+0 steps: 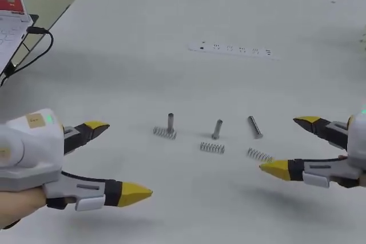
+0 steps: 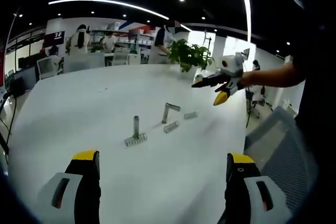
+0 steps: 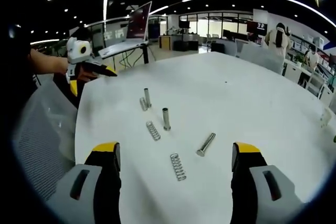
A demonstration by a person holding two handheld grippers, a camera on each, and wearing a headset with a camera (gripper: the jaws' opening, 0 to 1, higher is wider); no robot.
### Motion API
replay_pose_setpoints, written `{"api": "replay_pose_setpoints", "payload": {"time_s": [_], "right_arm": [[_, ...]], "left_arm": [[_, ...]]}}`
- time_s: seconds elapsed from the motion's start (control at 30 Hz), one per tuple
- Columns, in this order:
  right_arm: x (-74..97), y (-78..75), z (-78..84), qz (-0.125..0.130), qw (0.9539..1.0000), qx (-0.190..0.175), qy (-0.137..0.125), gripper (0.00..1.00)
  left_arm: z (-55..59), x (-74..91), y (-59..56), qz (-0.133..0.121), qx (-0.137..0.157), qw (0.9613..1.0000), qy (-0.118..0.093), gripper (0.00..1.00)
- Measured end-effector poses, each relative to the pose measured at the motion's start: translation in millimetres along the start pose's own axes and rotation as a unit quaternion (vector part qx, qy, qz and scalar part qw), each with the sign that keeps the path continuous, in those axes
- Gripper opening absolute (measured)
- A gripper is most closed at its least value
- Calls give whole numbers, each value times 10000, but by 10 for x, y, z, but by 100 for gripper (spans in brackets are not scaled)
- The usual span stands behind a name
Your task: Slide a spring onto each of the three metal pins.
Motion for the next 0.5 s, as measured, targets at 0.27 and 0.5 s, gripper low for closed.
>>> {"api": "replay_pose_setpoints", "payload": {"time_s": [0.27, 0.5], "right_arm": [[-127, -148, -47, 115, 9994, -300, 163, 83], [-257, -326, -77, 300, 9968, -673, 315, 79]], "left_arm": [[-19, -3, 30, -24, 12, 10000, -50, 98], [-2, -21, 12, 12, 5, 10000, 5, 98]]}}
Point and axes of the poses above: the centre of the closed fingertips' face, and the gripper's own axes: x roughly backward along the fingers, y roughly to its left, z roughly out of its underside, the point moved 8 cm from there along x, roughly backward along the fingers, and after that the axes turned 2 degrees about -y, right-handed, at the moved point
